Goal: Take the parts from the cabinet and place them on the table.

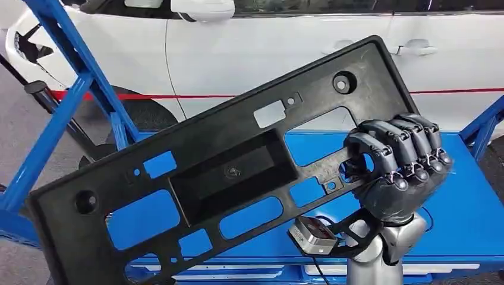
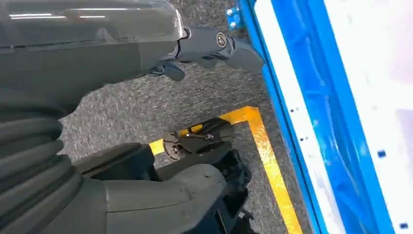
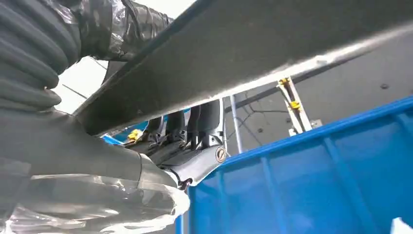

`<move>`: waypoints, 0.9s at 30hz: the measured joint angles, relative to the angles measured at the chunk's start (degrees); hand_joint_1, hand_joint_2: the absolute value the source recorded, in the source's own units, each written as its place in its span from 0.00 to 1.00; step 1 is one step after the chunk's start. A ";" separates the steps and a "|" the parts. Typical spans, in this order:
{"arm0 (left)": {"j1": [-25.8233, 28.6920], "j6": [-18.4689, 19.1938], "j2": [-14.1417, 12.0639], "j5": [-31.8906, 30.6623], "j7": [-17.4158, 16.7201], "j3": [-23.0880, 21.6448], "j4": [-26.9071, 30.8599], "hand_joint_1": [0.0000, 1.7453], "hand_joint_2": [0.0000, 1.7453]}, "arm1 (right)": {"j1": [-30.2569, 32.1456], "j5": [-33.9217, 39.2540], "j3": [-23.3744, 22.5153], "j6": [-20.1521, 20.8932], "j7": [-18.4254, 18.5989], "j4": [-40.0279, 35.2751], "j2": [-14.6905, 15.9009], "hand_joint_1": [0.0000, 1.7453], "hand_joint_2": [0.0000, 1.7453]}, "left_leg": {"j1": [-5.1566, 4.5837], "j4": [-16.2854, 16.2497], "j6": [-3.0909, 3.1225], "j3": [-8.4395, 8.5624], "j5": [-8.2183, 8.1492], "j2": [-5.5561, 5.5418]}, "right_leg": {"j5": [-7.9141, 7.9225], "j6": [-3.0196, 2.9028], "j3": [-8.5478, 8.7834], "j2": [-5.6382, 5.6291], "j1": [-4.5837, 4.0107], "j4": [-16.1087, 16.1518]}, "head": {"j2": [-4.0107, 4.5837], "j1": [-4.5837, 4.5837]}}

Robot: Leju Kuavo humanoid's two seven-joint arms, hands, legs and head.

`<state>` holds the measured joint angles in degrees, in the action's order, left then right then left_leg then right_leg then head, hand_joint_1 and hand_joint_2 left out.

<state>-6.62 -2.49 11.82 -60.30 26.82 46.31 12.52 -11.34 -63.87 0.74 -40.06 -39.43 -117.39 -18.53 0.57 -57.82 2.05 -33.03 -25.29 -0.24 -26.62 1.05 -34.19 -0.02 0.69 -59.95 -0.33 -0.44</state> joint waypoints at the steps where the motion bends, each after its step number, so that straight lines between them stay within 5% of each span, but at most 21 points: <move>1: -0.10 0.22 0.00 0.52 0.00 0.00 0.00 0.00 1.00 | -0.01 0.18 0.07 0.00 0.00 -0.13 0.00 1.00 1.00 | 0.01 0.25 0.52 0.13 0.10 0.04 | -1.58 0.10 -0.97 0.00 -0.08 -2.02 | 0.00 0.07; 3: -0.25 0.37 0.00 1.20 -0.31 0.15 0.00 0.00 1.00 | 0.04 0.68 0.07 0.00 0.00 -0.20 0.09 1.00 1.00 | -0.06 0.20 0.68 0.00 0.08 0.07 | -6.08 0.29 -5.23 -0.02 0.05 -10.80 | 0.00 0.00; 5: -0.15 0.15 -0.02 1.55 -1.07 0.57 0.00 0.00 1.00 | 0.16 0.94 0.07 0.00 0.00 -0.20 0.11 1.00 1.00 | -0.13 0.12 0.69 -0.07 0.04 0.08 | -7.36 0.47 -8.19 0.00 0.08 -16.32 | 0.00 0.00; 7: -0.14 -0.57 -0.02 1.81 -2.19 0.81 0.00 0.00 1.00 | 0.24 1.24 0.07 0.00 0.00 -0.20 0.11 1.00 1.00 | -0.13 -0.12 0.64 -0.02 -0.12 -0.01 | -3.67 0.37 -6.23 0.01 0.09 -12.02 | 0.00 0.02; 9: -0.18 -0.59 -0.02 2.25 -2.67 1.18 0.00 0.00 1.00 | 0.24 1.59 0.07 0.00 0.00 -0.20 0.11 1.00 1.00 | -0.11 -0.61 0.29 0.05 -0.51 -0.12 | 1.03 0.01 -1.40 0.03 0.08 -2.46 | 0.00 0.02; 10: -0.16 -0.59 -0.02 2.38 -2.67 1.31 0.00 0.00 1.00 | 0.23 1.70 0.07 0.00 0.02 -0.17 0.11 1.00 1.00 | -0.40 -0.88 -0.08 -0.14 -0.77 -0.16 | 0.18 -0.31 -0.17 0.02 -0.11 -0.05 | 0.00 0.00; 14: -0.23 -0.39 -0.02 2.60 -2.67 2.06 0.00 0.00 1.00 | 0.31 2.14 0.13 0.07 0.04 -0.04 0.11 1.00 1.00 | -0.39 -0.90 -1.11 -0.28 -0.55 -0.12 | 0.62 -1.16 -0.55 -0.28 -0.46 0.21 | 0.00 0.02; 15: -0.27 -0.28 -0.06 2.71 -3.07 2.40 0.00 0.00 1.00 | 0.32 2.67 0.17 0.13 0.00 0.11 0.09 1.00 1.00 | -0.43 -1.13 -1.42 -0.33 -0.67 -0.18 | 1.11 -1.76 -0.44 -0.04 -0.06 0.68 | 0.00 0.00; 16: -0.30 -0.31 -0.07 2.77 -3.54 2.56 0.00 0.00 1.00 | 0.32 3.37 0.31 0.13 0.00 0.33 0.07 1.00 1.00 | -0.36 -2.36 -1.75 -0.82 -2.21 -0.11 | 1.20 -1.90 -0.40 0.08 0.06 0.87 | 0.00 -0.02; 19: -0.24 -0.35 -0.07 3.72 -4.87 2.97 0.00 0.00 1.00 | 0.63 6.72 1.13 0.15 -0.02 2.39 0.07 1.00 1.00 | 0.00 -13.63 -2.55 -5.17 -8.96 -0.08 | 1.51 -2.38 -0.86 0.28 -0.05 0.84 | 0.00 -0.07; 21: -0.20 -0.26 -0.07 3.89 -5.16 3.15 0.00 0.00 1.00 | 0.97 8.55 1.92 0.15 -0.02 4.31 0.09 1.00 1.00 | 0.01 -16.31 -2.66 -5.81 -9.18 -0.08 | 1.67 -2.43 -1.29 0.37 -0.10 0.62 | 0.00 -0.07; 22: -0.21 -0.13 -0.07 3.93 -5.20 3.24 0.00 0.00 1.00 | 0.95 8.89 2.31 0.15 -0.02 5.17 0.09 1.00 1.00 | 0.01 -14.26 -2.54 -4.56 -7.82 -0.08 | 1.75 -2.39 -1.50 0.35 -0.10 0.46 | 0.00 -0.09; 24: -0.28 0.02 -0.09 3.93 -5.20 3.30 0.00 0.00 1.00 | 1.01 9.18 3.43 0.15 -0.02 6.23 0.09 1.00 1.00 | -0.05 -4.78 -1.90 0.90 -3.51 -0.08 | 1.92 -2.16 -1.78 0.27 -0.12 0.16 | 0.00 -0.07; 25: -0.39 0.17 -0.18 3.93 -5.18 3.32 0.00 0.00 1.00 | 1.02 9.16 3.96 0.15 0.00 6.51 0.11 1.00 1.00 | -0.24 -0.86 -1.41 2.71 -3.71 -0.09 | 2.08 -1.92 -1.84 0.33 -0.03 0.11 | 0.00 -0.07; 27: -0.45 0.48 -0.26 3.93 -5.05 3.32 0.00 0.00 1.00 | 1.02 9.49 5.07 0.15 0.00 7.28 0.24 1.00 1.00 | -0.80 -0.69 -1.05 2.47 -3.00 -0.09 | 2.50 -1.22 -1.96 0.38 -0.06 0.14 | 0.00 -0.09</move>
<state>-7.07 -2.01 11.56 -56.37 21.77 49.64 12.52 -10.32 -54.38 5.82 -39.91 -39.43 -110.11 -18.29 -0.23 -58.51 1.00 -30.55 -28.29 -0.34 -24.12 -0.17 -36.15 0.36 0.63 -59.82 -0.33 -0.52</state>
